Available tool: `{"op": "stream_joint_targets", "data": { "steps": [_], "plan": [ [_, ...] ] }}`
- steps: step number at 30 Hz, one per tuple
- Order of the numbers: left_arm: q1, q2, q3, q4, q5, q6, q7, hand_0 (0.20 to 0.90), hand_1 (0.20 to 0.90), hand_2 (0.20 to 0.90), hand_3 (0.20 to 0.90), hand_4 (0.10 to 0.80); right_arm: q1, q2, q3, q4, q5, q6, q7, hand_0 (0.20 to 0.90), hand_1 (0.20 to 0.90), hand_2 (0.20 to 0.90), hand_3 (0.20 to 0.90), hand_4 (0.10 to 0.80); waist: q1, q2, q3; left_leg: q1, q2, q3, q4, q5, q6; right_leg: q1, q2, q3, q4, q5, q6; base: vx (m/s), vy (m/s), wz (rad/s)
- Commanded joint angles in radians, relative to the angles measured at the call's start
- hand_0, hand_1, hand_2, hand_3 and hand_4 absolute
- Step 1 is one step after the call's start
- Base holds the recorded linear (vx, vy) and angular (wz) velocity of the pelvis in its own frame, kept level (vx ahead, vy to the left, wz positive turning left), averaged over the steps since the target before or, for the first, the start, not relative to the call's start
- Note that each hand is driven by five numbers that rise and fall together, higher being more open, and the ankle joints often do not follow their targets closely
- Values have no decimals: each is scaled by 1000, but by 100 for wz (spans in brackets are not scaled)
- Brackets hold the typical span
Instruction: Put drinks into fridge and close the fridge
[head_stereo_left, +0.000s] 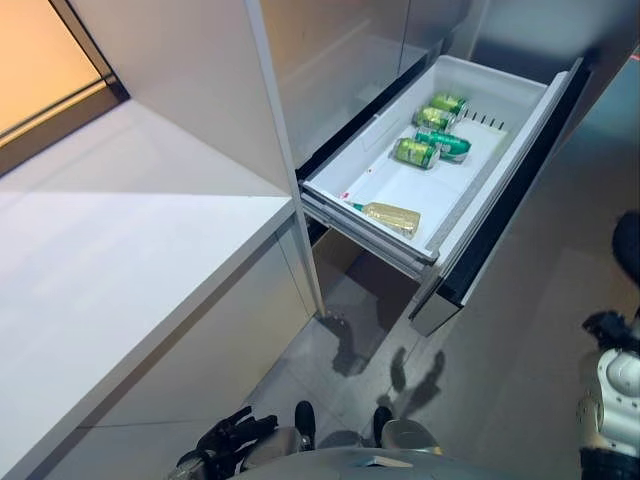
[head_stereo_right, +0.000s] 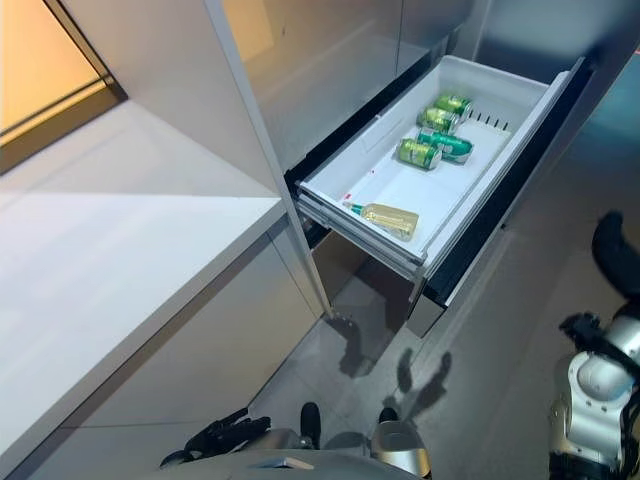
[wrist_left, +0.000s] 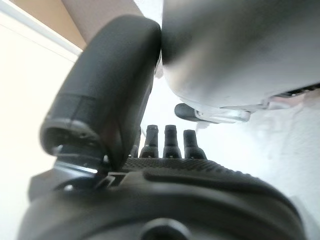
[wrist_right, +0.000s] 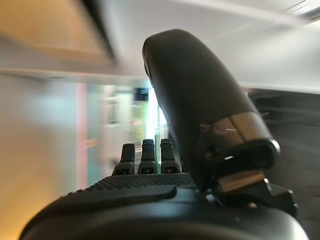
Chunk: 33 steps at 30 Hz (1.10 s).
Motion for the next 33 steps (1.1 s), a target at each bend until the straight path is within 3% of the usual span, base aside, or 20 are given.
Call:
{"op": "stream_joint_targets", "data": {
  "steps": [1,7,14,23,33],
  "plan": [
    [95,39,-9,-2,57,5,19,900,900,900,900,800,-33,-45,1,-59,74,8,121,900,900,900,900,800,2,-24,-28,-49,-34,96,246,-221,76,-95,26,7,148,-32,-63,48,-3,-24],
    [54,53,-49,-20,-9,26,50,900,900,900,900,800,-68,-73,59,15,105,110,183,900,900,900,900,800,-8,0,11,-132,-34,94,320,-223,84,-179,27,24,240,-50,-82,-8,25,-13],
    [-49,75,-110,3,-123,45,56,900,900,900,900,800,-212,-167,174,102,105,196,214,900,900,900,900,800,-7,34,101,-302,-41,79,443,-210,91,-350,31,37,395,-70,-116,-78,34,-2],
    [-136,63,-180,24,-197,21,65,900,900,900,900,800,-475,-240,335,135,84,212,229,900,900,900,900,800,13,80,181,-395,-54,66,448,-156,71,-469,29,32,445,-63,-121,-63,14,0],
    [-209,39,-240,8,-251,28,79,900,900,900,900,800,-848,-238,577,140,-45,368,303,900,900,900,900,800,44,131,239,-468,-68,74,453,-100,50,-556,18,29,461,-41,-117,-48,44,-1]
  ]
}}
